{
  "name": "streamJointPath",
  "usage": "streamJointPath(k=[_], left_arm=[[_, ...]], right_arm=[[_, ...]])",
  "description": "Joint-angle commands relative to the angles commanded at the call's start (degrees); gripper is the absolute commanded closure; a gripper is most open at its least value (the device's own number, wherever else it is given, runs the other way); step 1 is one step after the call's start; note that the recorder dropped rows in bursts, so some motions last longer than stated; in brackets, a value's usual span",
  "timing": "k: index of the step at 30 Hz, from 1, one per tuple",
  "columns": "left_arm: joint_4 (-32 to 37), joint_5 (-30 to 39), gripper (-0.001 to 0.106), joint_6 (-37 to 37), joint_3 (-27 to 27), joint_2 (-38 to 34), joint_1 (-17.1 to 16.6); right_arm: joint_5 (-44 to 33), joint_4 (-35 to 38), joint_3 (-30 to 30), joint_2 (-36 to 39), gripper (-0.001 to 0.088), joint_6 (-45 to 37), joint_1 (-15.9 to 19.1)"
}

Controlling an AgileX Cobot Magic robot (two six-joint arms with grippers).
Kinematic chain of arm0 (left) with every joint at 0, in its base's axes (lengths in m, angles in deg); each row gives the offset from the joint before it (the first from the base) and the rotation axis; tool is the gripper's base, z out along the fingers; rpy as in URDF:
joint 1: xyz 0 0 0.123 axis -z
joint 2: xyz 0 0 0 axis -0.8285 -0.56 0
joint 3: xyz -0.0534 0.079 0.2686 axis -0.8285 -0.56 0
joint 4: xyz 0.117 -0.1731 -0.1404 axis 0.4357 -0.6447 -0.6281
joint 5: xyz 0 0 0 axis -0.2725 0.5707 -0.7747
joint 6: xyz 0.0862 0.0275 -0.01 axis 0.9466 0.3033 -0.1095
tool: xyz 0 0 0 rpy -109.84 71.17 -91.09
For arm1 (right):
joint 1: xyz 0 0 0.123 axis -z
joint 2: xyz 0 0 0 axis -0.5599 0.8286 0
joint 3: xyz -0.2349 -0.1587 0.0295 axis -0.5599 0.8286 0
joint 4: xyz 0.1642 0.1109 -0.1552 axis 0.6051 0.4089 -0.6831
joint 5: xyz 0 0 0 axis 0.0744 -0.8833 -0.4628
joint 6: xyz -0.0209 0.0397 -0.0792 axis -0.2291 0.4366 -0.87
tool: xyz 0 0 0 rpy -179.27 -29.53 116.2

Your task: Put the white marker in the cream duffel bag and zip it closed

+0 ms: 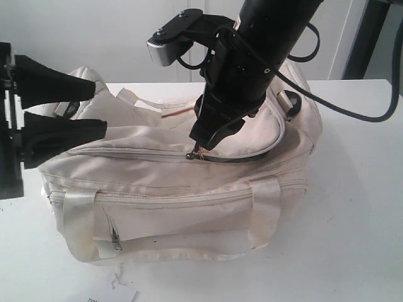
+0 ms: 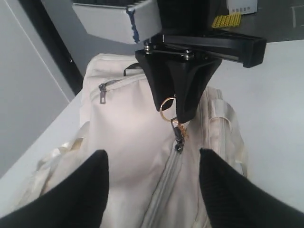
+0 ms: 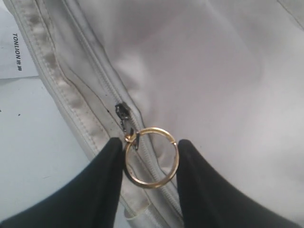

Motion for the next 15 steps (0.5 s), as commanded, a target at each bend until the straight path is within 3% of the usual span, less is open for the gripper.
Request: streamJointPath(k=[4,15], left_arm=[[0.0,-4.6,0.045,0.0,0.0,-4.4,2.3],[-0.5,-8.5,0.045,0.0,4.2,-13.8,7.9]], right_arm=[[0.0,-0.2,0.0,0.0,0.0868,0.0,0.0],[0.0,-0.2,0.0,0.0,0.0868,0.0,0.0]])
